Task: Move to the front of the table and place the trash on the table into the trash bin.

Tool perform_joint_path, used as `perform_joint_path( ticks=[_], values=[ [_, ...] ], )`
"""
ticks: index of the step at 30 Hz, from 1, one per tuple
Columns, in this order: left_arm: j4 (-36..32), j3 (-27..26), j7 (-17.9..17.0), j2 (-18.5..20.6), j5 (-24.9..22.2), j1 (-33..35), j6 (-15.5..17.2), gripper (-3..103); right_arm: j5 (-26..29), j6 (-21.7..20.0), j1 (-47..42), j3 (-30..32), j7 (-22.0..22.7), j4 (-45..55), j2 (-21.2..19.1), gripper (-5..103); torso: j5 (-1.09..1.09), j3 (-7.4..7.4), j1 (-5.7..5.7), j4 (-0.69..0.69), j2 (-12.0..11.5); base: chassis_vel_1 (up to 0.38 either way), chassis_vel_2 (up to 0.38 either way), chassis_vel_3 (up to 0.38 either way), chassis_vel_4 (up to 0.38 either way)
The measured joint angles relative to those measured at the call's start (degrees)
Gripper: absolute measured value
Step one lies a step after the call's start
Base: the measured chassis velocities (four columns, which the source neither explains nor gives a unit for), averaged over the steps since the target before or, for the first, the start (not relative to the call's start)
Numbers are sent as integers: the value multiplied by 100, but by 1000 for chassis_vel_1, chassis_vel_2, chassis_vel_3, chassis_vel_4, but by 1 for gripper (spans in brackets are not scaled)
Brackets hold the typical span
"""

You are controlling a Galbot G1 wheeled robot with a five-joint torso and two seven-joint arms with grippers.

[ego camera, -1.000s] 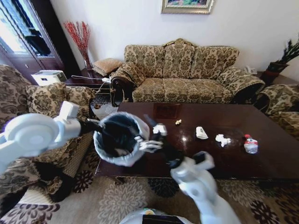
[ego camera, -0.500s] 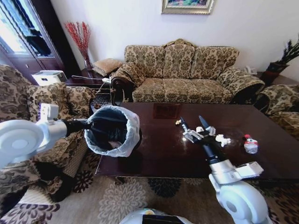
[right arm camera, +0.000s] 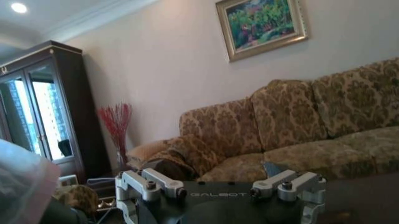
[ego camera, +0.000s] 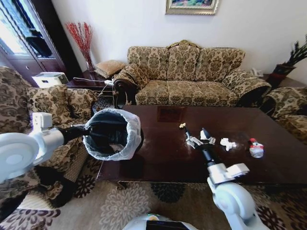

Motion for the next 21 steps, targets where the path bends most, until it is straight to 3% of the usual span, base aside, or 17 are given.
perform_joint_path(
  ticks=[7,10,14,21],
  values=[
    [-48,30,-59,60,-94,-19,2,0,-52,103,624,-210,66,-973,72,100,0,1,2,-4,-1,-174,-209,200,209],
    [-97,32,-129,183,-266,-24,3,0,113,-36,1355,-430,368,-1681,189,100,10,1,1,-3,-1,-178,-174,164,162],
    [-75,10,-147,314,-365,-22,3,0,33,-45,1868,-571,456,-2245,344,100,0,1,2,-6,0,-95,-89,38,57],
    [-7,17,-243,429,-487,-25,3,0,-249,-198,2655,-811,445,-3387,665,100,-4,1,2,6,-1,46,44,-13,-21]
  ],
)
